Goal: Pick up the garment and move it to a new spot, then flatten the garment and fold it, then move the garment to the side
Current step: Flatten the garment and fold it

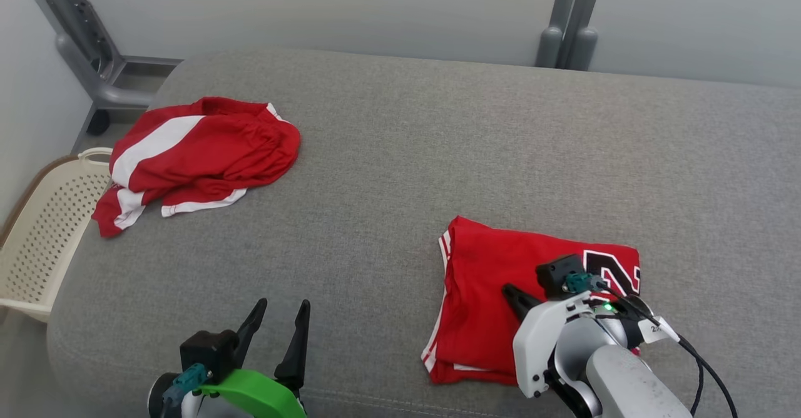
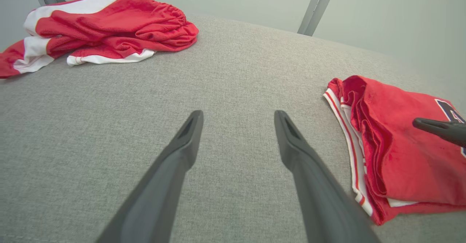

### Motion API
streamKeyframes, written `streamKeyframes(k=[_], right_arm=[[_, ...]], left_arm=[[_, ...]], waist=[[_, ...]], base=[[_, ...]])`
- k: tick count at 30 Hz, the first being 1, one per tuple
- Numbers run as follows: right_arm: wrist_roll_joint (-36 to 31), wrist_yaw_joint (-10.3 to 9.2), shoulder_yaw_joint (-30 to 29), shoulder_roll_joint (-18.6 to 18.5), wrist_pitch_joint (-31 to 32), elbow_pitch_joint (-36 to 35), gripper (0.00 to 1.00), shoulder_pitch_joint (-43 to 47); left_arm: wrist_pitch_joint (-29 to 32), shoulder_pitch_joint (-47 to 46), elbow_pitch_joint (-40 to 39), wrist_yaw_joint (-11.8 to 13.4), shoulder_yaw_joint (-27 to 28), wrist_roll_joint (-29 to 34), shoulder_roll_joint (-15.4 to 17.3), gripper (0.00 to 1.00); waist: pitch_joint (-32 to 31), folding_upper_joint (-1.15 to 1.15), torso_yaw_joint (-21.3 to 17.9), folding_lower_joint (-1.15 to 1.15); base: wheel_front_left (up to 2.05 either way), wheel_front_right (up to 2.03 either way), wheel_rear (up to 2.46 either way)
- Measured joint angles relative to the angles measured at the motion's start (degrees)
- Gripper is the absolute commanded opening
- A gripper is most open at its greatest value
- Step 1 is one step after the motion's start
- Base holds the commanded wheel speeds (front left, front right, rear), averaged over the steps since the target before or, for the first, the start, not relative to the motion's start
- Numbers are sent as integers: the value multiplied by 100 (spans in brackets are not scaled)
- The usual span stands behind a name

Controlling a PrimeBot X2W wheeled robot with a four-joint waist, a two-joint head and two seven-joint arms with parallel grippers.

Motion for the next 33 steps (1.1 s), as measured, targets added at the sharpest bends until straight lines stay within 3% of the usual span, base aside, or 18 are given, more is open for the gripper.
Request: streamKeyframes(k=[19, 29, 31, 32, 33], right_arm=[[668, 0, 1116, 9, -194, 737, 0, -574], [1218, 0, 1446, 12, -438, 697, 0, -825], [1238, 0, 1310, 12, -439, 664, 58, -884], [1235, 0, 1201, 12, -435, 648, 100, -909], [1221, 0, 1062, 12, -401, 648, 100, -918]], left_arm=[[-26, -177, -153, -51, 147, 337, -104, 100], [-36, -149, -478, 116, 581, 521, -51, 100], [-35, -82, -535, 201, 723, 521, -1, 100], [-36, -43, -567, 230, 802, 504, 30, 100], [-35, -17, -597, 264, 873, 489, 57, 100]], waist=[[326, 0, 574, 0], [178, 0, 554, 0], [137, 0, 497, 0], [116, 0, 462, 0], [96, 0, 426, 0]], base=[[0, 0, 0], [0, 0, 0], [0, 0, 0], [0, 0, 0], [0, 0, 0]])
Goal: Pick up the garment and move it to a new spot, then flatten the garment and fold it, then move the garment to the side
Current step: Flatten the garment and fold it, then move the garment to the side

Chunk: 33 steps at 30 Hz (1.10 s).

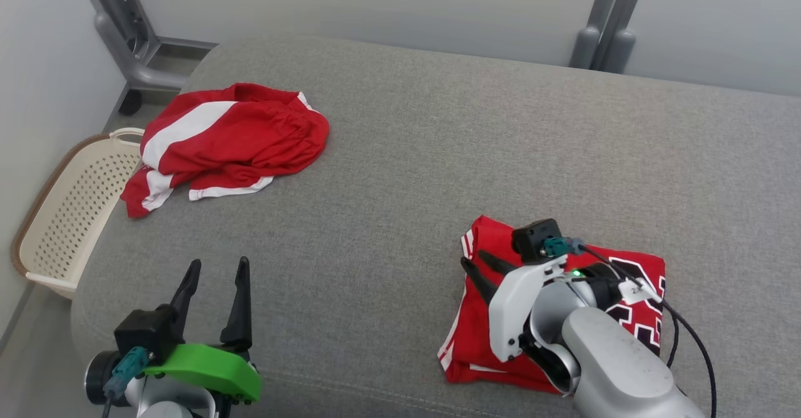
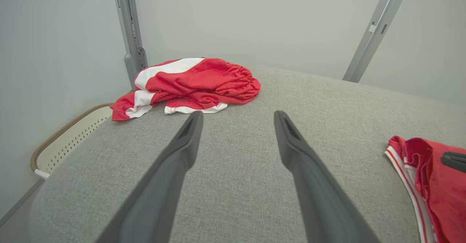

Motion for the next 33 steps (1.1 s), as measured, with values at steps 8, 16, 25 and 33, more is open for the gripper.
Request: streamKeyframes(k=[8, 16, 25, 33], right_arm=[[-668, 0, -1572, -2, 894, -242, 100, 345], [-1426, 0, -3265, -10, 2111, -1934, 100, 1469], [-1195, 0, -3705, -3, 2831, -2926, 100, 2109], [-1045, 0, -3847, -4, 2931, -2749, 100, 2185]], left_arm=[[0, 272, -296, 175, 334, -116, 255, 100], [138, 454, -668, 234, 233, -87, 383, 100], [186, 426, -689, 192, 66, -86, 323, 100], [189, 293, -641, 140, -14, -86, 292, 100]], waist=[[-151, 0, -343, 0], [-48, 0, -576, 0], [94, 0, -566, 0], [217, 0, -481, 0]], base=[[0, 0, 0], [0, 0, 0], [0, 0, 0], [0, 0, 0]])
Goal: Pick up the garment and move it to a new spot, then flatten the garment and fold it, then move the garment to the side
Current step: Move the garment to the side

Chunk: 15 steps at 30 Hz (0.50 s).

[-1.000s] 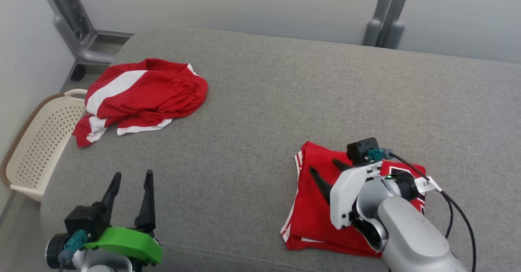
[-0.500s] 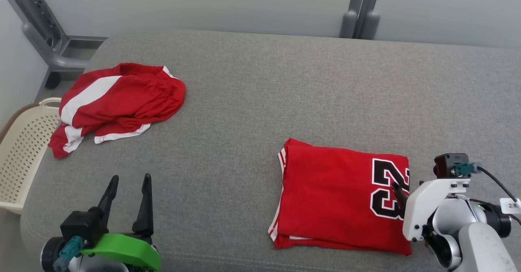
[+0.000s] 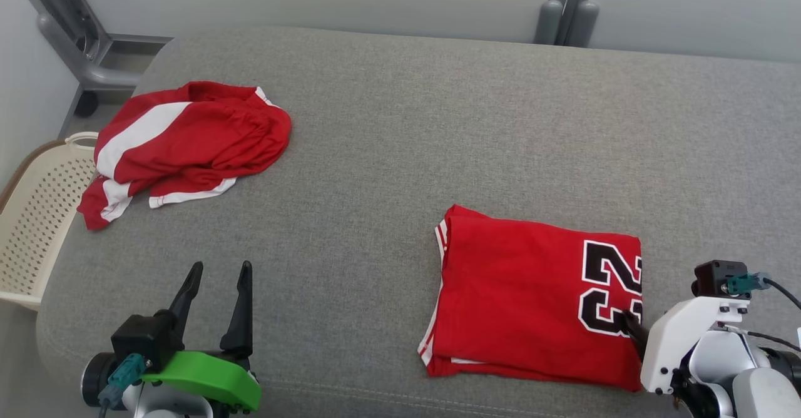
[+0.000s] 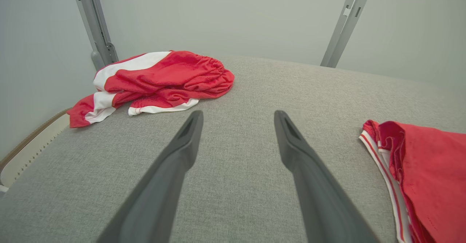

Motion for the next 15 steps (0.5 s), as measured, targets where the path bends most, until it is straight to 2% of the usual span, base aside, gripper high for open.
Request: streamKeyframes(k=[8, 9, 12, 13, 15], right_arm=[[285, -1, 45, -3, -211, 681, 99, -232], [331, -1, 51, -10, -236, 758, 89, -271], [369, -1, 59, -22, -346, 1015, 36, -388], [355, -1, 63, -31, -368, 1083, 3, -421], [358, -1, 80, -30, -433, 1224, 0, -485]], left_arm=[[0, -110, 35, -25, -47, 1, 8, 100], [0, -112, 40, -25, -53, 1, 9, 100], [-1, -130, 67, -34, -69, 2, 16, 100], [-2, -137, 80, -45, -75, 4, 21, 100], [-7, -139, 103, -47, -81, 5, 23, 100]], waist=[[144, 0, 130, 0], [152, 0, 153, 0], [166, 0, 220, 0], [166, 0, 240, 0], [155, 0, 275, 0]], base=[[0, 0, 0], [0, 0, 0], [0, 0, 0], [0, 0, 0], [0, 0, 0]])
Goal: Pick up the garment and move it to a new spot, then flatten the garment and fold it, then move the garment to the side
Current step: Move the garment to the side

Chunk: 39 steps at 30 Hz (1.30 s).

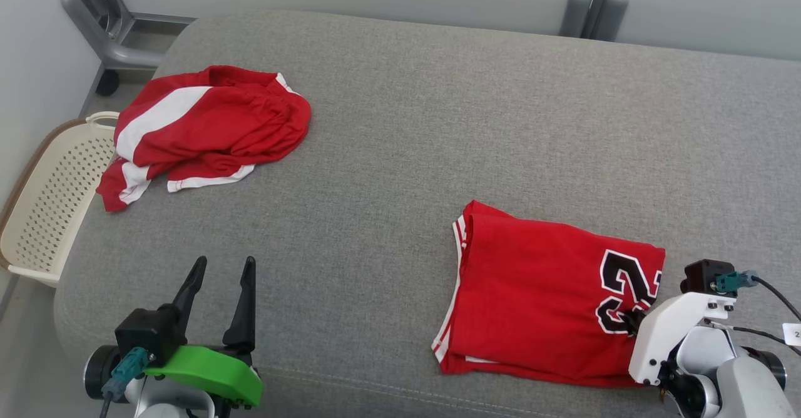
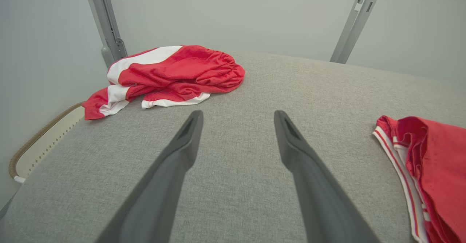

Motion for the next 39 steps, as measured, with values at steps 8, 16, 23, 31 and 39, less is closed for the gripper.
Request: streamKeyframes(k=[8, 16, 23, 31, 39], right_arm=[[-125, 0, 51, 14, -252, 388, 0, -148], [-901, 0, 361, 32, -258, 613, 0, -721], [-1318, 5, 781, -170, -312, 1165, 0, -1722], [-1379, 4, 1176, -655, -679, 1850, 0, -2923], [-1393, 5, 1235, -914, -1205, 2569, 0, -3802]], left_arm=[[-13, 55, 26, 45, 2, -8, 30, 100], [-12, 169, -31, 69, -1, -42, 62, 100], [-13, 178, -208, 100, -67, -12, 48, 100], [-34, -242, -393, 99, -81, 110, 93, 100], [75, -760, -584, 13, -276, 354, 182, 100]], waist=[[-175, 0, -3, 0], [-303, 0, -294, 0], [-326, 0, -802, 0], [65, 0, -1308, 0], [596, 0, -1907, 0]], base=[[0, 0, 0], [0, 0, 0], [0, 0, 0], [0, 0, 0], [0, 0, 0]])
